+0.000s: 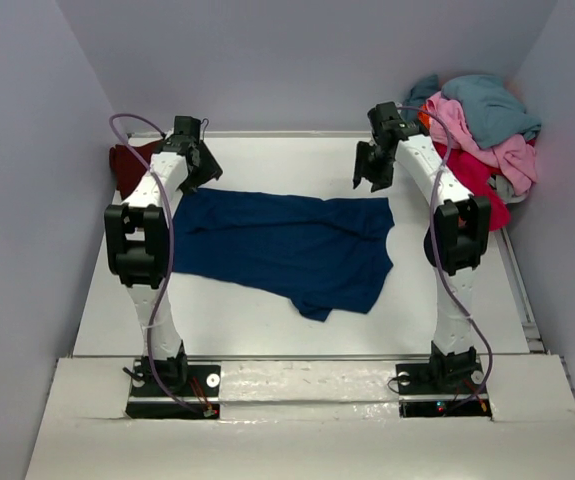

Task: Fold and stack the t-shirts
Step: Fold the flattened tshirt in 1/3 of the way

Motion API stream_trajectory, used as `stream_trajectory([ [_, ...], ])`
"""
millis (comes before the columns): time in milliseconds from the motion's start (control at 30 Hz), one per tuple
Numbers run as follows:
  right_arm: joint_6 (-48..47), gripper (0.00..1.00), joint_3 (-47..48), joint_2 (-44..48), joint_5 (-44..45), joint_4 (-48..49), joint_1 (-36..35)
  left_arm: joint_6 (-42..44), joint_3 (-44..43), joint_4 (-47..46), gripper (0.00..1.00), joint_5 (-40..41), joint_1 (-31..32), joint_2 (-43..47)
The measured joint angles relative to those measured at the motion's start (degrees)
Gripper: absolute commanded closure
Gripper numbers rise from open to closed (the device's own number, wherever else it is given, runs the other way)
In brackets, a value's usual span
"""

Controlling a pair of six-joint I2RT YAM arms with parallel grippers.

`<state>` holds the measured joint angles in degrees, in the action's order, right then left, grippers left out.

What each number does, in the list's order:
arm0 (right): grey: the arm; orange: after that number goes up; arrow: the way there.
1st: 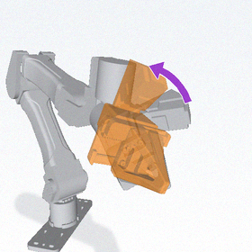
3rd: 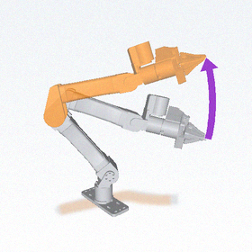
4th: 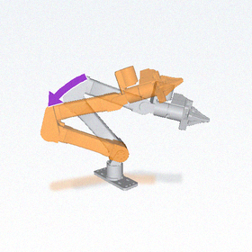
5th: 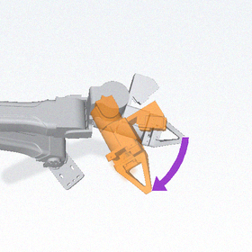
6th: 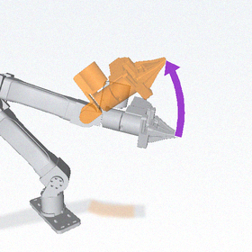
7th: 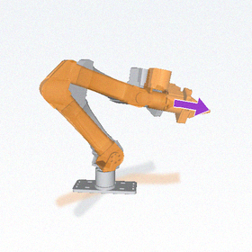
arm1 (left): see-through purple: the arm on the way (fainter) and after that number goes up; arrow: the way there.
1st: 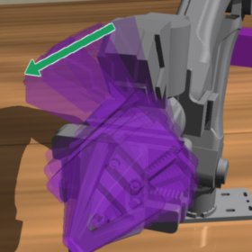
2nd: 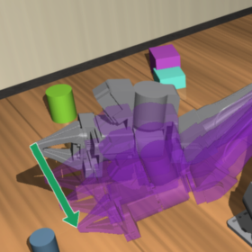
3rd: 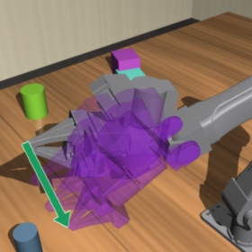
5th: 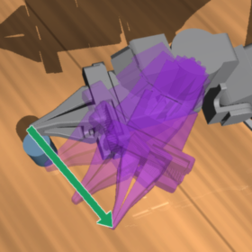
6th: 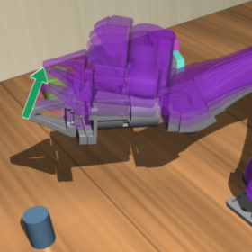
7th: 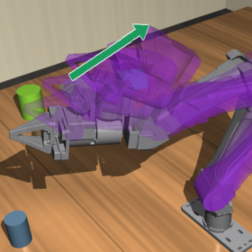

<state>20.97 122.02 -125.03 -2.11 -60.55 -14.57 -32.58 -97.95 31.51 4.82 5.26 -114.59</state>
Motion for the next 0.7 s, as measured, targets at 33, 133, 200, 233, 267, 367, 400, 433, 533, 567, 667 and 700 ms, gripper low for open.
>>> stream_trajectory([
  [33,0.0,0.43,0.0,-0.7,0.0,-0.3,0.1,0.2,-0.6,0.1,0.27,-0.1,0.0,-0.8],
  [133,0.2,0.43,0.1,-3.1,-0.5,-0.9,0.5,0.6,-2.8,0.9,0.27,-0.4,0.0,-3.5],
  [200,0.3,0.43,0.0,-4.2,-0.8,-1.1,0.8,0.8,-3.6,1.3,0.28,-0.5,0.0,-4.7],
  [233,0.3,0.43,0.0,-4.5,-1.0,-1.1,1.0,0.9,-4.1,1.8,0.28,-0.5,0.0,-5.4],
  [267,0.3,0.43,0.0,-4.7,-1.2,-1.2,1.2,0.9,-4.4,2.0,0.28,-0.5,0.0,-5.7],
  [367,0.3,0.43,0.0,-4.7,-1.5,-1.1,1.6,1.2,-5.9,3.2,0.28,-0.4,0.0,-6.9],
  [400,0.3,0.43,0.0,-4.7,-1.5,-1.0,1.8,1.2,-6.3,3.4,0.28,-0.3,0.0,-7.1],
  [433,0.3,0.43,-0.1,-4.7,-1.6,-1.0,2.0,1.3,-6.7,3.5,0.29,-0.3,0.0,-7.4],
  [533,0.2,0.43,-0.3,-4.7,-1.7,-0.9,2.3,1.3,-6.9,3.9,0.29,-0.2,0.0,-7.6],
  [567,0.2,0.43,-0.4,-4.7,-1.7,-0.9,2.3,1.3,-7.0,4.2,0.29,0.0,0.0,-7.6],
  [667,0.2,0.43,-1.4,-4.7,-1.9,-0.7,2.5,1.3,-7.0,4.9,0.29,0.5,0.0,-7.6],
  [700,0.2,0.43,-1.9,-4.7,-2.0,-0.7,2.5,1.3,-7.0,5.1,0.29,0.7,0.0,-7.6],
])
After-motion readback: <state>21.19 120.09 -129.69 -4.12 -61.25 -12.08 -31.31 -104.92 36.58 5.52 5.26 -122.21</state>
